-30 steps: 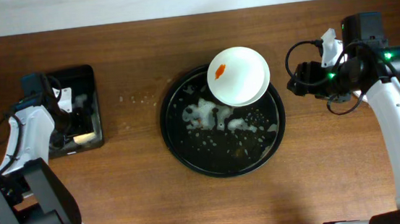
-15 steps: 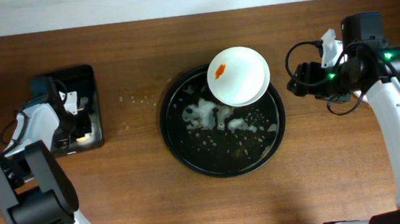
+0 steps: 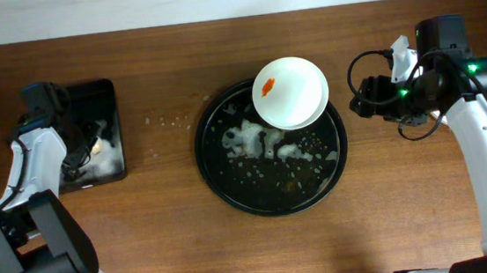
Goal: Clean dirty plates on tray and stack at the side
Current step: 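Rub the yellow sponge in the soapy holder with the left gripper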
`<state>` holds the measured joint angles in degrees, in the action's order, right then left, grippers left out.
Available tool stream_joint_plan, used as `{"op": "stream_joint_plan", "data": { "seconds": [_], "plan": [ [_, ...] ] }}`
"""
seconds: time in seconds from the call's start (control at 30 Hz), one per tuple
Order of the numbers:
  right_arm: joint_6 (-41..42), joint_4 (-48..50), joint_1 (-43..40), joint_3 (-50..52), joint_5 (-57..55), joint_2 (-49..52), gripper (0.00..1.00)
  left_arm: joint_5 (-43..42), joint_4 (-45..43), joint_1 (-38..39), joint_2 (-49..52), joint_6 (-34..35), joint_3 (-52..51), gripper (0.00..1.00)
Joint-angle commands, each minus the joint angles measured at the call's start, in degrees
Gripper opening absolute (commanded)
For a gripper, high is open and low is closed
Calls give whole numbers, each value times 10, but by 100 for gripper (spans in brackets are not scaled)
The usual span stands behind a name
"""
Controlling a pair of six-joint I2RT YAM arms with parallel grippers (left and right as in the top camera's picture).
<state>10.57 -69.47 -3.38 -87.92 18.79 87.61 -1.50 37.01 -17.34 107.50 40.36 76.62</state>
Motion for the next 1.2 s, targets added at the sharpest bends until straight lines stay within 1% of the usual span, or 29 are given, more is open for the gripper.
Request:
{"op": "stream_joint_plan", "data": {
  "seconds": [0.0, 0.03, 0.07, 0.1, 0.13, 0.17, 0.23, 0.3, 0.37, 0.47, 0.5, 0.53, 0.6, 0.63, 0.67, 0.7, 0.73, 0.77, 0.83, 0.9, 1.0, 1.1, 1.17],
  "plan": [
    [4, -2, 0, -1, -8, 3, 69, 3, 16, 1, -11, 293, 9, 1],
    [4, -2, 0, -1, -8, 3, 69, 2, 22, 3, -11, 327, 9, 5],
    [4, -2, 0, -1, -8, 3, 69, 2, 22, 5, -11, 336, 9, 64],
    [4, -2, 0, -1, -8, 3, 69, 0, 22, 6, -11, 335, 9, 83],
    [4, -2, 0, -1, -8, 3, 69, -3, 22, 6, -12, 324, 10, 97],
    [4, -2, 0, -1, -8, 3, 69, -4, 22, 6, -12, 306, 10, 99],
    [4, -2, 0, -1, -8, 3, 69, -2, 22, 6, -13, 264, 12, 99],
    [4, -2, 0, -1, -8, 3, 69, -3, 22, 6, -21, 245, 12, 99],
    [4, -2, 0, -1, -8, 3, 69, -2, 18, 6, -33, 210, 13, 99],
    [4, -2, 0, -1, -8, 3, 69, -2, 9, 6, -53, 110, 15, 99],
    [4, -2, 0, -1, -8, 3, 69, -3, 7, 6, -65, 17, 17, 99],
    [4, -2, 0, -1, -8, 3, 69, -3, 7, 6, -74, -56, 17, 99],
    [4, -2, 0, -1, -8, 3, 69, 5, -4, 6, -88, -231, 18, 91],
    [4, -2, 0, -1, -8, 3, 69, 15, -8, 6, -89, -276, 18, 84],
    [4, -2, 0, -1, -8, 3, 69, 26, -15, 6, -89, -341, 18, 82],
    [4, -2, 0, -1, -8, 3, 70, 28, -16, 6, -85, -438, 17, 82],
    [4, -2, 0, -1, -8, 3, 69, 28, -10, 6, -83, -507, 17, 82],
    [4, -2, 0, -1, -8, 3, 69, 28, 4, 6, -78, -590, 17, 82],
    [4, -2, 0, -1, -9, 3, 70, 28, 33, 6, -65, -670, 17, 82],
    [4, -2, 0, -1, -9, 3, 69, 28, 55, 6, -50, -699, 17, 81],
    [4, -2, 0, -1, -9, 3, 70, 28, 78, 6, -16, -749, 17, 82],
    [4, -2, 0, -1, -9, 3, 69, 28, 69, 6, 18, -792, 17, 80],
    [4, -2, 0, -1, -8, 3, 69, 31, 63, 6, 38, -806, 17, 78]
  ]
}}
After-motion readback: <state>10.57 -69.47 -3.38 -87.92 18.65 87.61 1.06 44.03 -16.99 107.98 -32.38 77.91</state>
